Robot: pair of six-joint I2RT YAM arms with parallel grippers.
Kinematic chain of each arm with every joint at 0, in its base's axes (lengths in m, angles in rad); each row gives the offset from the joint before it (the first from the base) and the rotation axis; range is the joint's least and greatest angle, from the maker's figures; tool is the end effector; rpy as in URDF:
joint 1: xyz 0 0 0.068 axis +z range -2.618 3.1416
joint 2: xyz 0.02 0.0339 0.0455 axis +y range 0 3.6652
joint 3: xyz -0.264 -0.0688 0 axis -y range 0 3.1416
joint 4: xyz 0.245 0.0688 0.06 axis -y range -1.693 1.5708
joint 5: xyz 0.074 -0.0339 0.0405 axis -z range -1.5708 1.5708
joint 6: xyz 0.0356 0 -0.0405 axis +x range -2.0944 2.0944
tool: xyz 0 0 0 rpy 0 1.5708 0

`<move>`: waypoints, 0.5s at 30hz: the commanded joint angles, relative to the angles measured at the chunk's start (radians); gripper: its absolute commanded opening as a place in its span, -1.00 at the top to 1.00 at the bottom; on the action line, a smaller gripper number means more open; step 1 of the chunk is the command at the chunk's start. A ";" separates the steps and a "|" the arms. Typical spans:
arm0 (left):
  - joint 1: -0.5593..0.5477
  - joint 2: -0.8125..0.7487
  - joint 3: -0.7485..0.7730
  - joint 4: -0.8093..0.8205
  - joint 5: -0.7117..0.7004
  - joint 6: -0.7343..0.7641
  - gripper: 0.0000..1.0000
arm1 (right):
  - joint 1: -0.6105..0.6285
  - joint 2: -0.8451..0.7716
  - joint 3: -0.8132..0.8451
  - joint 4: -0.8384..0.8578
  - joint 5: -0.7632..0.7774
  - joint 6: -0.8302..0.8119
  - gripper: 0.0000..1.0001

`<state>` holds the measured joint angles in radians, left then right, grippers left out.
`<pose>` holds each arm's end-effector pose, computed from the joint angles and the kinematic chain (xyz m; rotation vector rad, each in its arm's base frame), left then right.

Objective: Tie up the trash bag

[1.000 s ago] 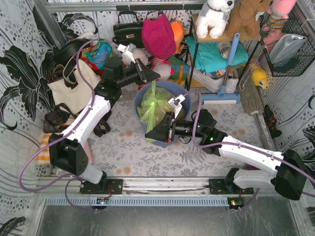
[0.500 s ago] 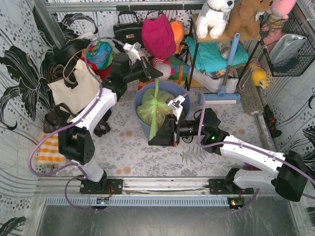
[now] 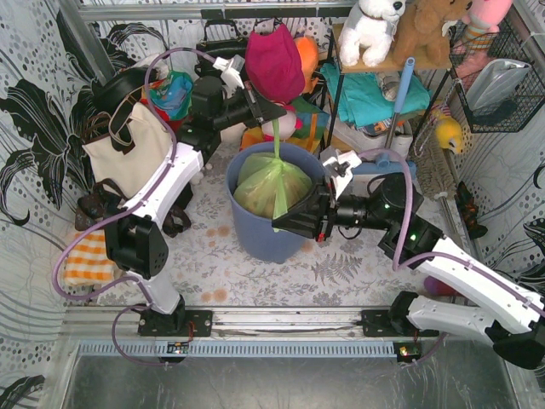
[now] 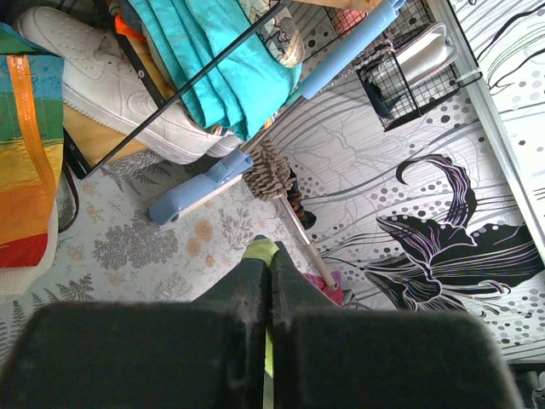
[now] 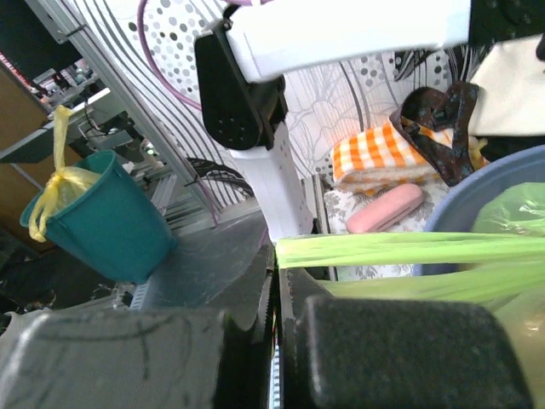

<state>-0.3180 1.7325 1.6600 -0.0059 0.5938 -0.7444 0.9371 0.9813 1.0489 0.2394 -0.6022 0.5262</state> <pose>0.3874 -0.1485 0.4080 0.1126 1.8000 -1.2705 0.1094 0.1829 0.4406 -0.8613 1.2412 1.5907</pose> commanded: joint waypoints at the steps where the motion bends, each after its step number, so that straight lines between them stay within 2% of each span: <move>1: 0.038 0.029 -0.018 0.091 -0.135 0.053 0.92 | 0.030 -0.045 -0.083 -0.022 -0.087 -0.002 1.00; 8: 0.073 0.071 -0.073 0.077 -0.172 0.086 0.92 | 0.030 0.010 -0.318 0.244 -0.261 0.225 1.00; 15: 0.093 0.103 -0.040 0.012 -0.210 0.115 0.92 | 0.030 0.040 -0.268 0.318 -0.365 0.285 1.00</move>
<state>-0.2771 1.8153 1.5803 -0.0624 0.5575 -0.7086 0.9340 1.0416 0.7246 0.4595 -0.7116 0.7242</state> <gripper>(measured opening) 0.048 0.003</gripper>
